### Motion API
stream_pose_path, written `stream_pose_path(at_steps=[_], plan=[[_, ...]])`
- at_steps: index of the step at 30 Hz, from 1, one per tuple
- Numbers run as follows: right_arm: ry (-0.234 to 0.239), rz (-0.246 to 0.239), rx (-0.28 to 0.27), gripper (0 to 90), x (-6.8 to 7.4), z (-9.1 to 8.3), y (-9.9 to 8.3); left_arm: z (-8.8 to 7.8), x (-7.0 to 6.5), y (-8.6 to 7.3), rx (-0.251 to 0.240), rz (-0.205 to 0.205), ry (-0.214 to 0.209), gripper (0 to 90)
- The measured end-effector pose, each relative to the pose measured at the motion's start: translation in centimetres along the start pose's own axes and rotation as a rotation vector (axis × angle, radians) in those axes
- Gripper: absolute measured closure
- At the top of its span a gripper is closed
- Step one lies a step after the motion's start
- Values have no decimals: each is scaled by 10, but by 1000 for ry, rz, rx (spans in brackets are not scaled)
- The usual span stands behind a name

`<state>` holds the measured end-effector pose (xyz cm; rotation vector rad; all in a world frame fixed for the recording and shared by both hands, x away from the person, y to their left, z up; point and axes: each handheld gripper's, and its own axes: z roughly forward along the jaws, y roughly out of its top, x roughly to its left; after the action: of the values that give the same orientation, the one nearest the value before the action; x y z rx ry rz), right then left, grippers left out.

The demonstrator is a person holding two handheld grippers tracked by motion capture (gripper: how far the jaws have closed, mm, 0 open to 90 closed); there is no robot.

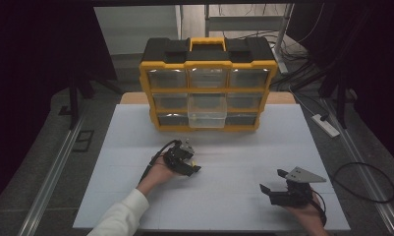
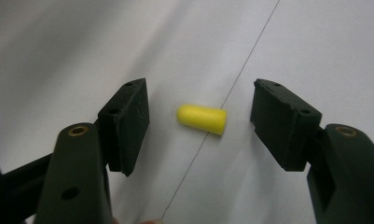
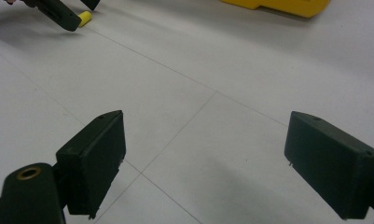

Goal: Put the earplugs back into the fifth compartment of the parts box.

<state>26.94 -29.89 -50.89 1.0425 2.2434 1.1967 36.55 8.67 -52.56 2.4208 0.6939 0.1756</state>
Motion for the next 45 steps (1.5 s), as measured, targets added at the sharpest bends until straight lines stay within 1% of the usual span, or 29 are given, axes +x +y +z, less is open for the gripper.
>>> stream_pose_path(at_steps=[3,5,7,10,13,14,20,23,27,30,32,35,40,45], plan=[[1,-1,1,132,0,0,0,1,0,0,1,-4,-3,406],[0,-1,1,132,0,0,0,0,-1,-1,8,7,-3,461],[-1,0,-1,132,0,0,0,0,-1,0,6,1,-4,503],[-1,-2,1,132,0,0,0,0,-3,0,3,7,-4,556],[-1,-3,1,132,0,0,0,0,-4,1,5,20,-8,649],[-1,-3,1,132,0,0,0,0,-5,1,9,27,-7,661],[-1,-3,-1,132,0,0,0,-4,-6,2,-1,29,-2,700],[-1,-3,-3,132,0,-1,0,-10,-7,2,-36,17,-7,708],[-2,-1,-6,132,-1,-1,0,-21,-9,3,-70,20,9,711],[-1,-2,-7,132,-1,-1,0,-30,-11,2,-105,19,22,711],[-1,-3,-7,132,0,-1,0,-35,-12,1,-128,12,24,711],[-1,-3,-7,132,0,-1,0,-42,-11,0,-168,-8,11,710],[-3,-4,-7,132,-1,-2,1,-56,-10,-1,-233,-32,16,710],[-3,0,-10,132,-1,-2,1,-70,-9,-1,-286,-40,27,710]])
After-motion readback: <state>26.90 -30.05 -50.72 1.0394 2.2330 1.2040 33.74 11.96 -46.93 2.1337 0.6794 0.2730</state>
